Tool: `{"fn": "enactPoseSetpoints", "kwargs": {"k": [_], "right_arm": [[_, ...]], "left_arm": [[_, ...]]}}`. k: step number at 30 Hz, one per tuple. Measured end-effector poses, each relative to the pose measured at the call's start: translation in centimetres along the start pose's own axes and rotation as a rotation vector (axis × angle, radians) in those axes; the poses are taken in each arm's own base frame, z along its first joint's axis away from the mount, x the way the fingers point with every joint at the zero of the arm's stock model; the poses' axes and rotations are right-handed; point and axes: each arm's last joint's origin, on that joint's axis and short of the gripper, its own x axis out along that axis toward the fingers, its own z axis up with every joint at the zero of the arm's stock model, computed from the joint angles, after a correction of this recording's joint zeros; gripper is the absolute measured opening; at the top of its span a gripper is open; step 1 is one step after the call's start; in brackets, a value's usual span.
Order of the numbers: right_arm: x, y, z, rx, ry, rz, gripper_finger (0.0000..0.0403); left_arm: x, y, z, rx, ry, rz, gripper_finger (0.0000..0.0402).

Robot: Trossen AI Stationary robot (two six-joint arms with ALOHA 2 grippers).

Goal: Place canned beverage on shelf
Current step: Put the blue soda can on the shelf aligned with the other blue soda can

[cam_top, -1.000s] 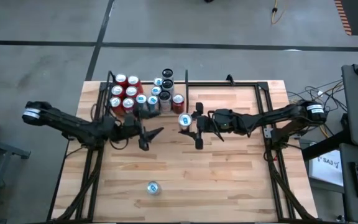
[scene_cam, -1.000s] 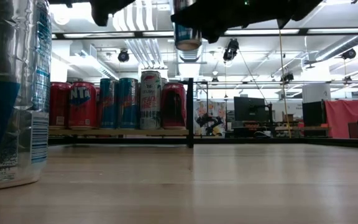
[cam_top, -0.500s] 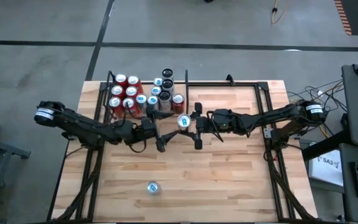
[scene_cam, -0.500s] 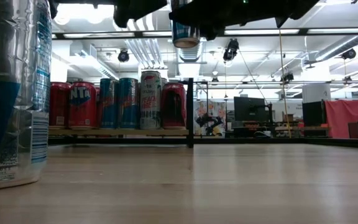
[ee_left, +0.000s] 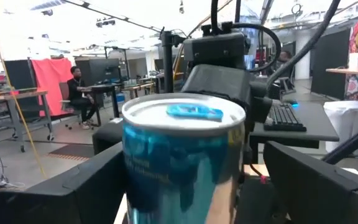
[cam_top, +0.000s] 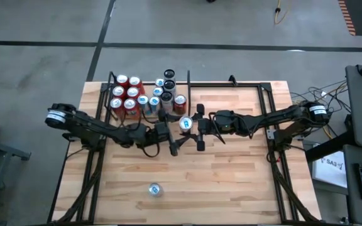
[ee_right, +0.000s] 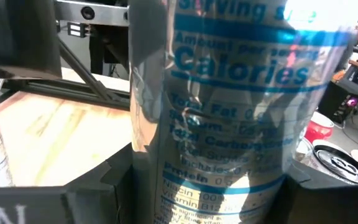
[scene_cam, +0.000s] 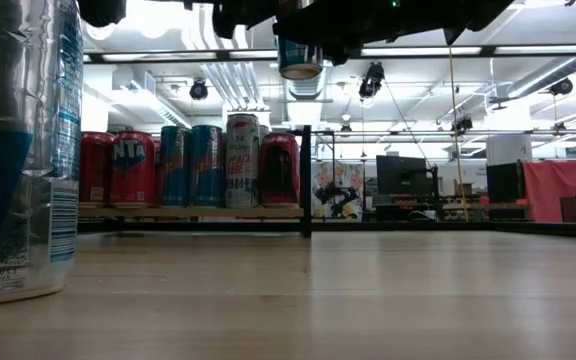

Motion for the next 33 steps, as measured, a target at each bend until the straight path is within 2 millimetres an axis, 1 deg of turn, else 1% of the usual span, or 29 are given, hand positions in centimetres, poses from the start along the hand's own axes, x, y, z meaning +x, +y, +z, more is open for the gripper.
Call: {"fn": "enactPoseSetpoints", "kwargs": {"k": [2,4,9,10,12,16,19,23,27,31,33], "right_arm": [[0.0,0.0,0.0,0.000,-0.001,0.002,0.0208],[0.0,0.1,0.0,0.000,0.000,0.004,0.0208],[0.0,0.1,-0.1,0.001,0.007,0.008,0.0208],[0.0,0.1,0.0,0.001,0.006,0.009,0.0209],[0.0,0.1,0.0,0.003,0.007,0.006,0.0227],[0.0,0.1,0.1,0.012,-0.001,0.001,0.0284],[-0.1,0.0,0.2,0.016,-0.006,-0.002,0.0306],[-0.3,-0.2,0.4,0.046,-0.003,-0.010,0.0308],[-0.4,-0.8,1.1,0.058,0.019,-0.015,0.0299],[0.0,-1.8,2.8,0.053,0.071,-0.043,0.0285],[0.4,-2.5,3.8,0.045,0.100,-0.050,0.0272]], "left_arm": [[0.3,-0.1,0.2,0.006,-0.005,0.005,0.0330],[0.4,-0.1,0.2,0.008,-0.005,0.015,0.0305],[0.3,0.0,0.2,0.009,0.007,0.074,0.0220],[0.3,-0.1,0.2,0.008,0.009,0.077,0.0209],[0.3,-0.1,0.2,0.007,0.011,0.079,0.0209],[0.3,0.0,0.1,0.015,0.028,0.095,0.0209],[0.1,0.2,0.3,0.027,0.048,0.139,0.0209],[-1.0,0.6,1.6,0.059,0.094,0.216,0.0209],[-3.0,1.2,3.4,0.080,0.146,0.349,0.0209],[-5.7,1.3,4.7,0.125,0.208,0.509,0.0209],[-6.9,1.6,5.3,0.133,0.219,0.552,0.0209]]}}
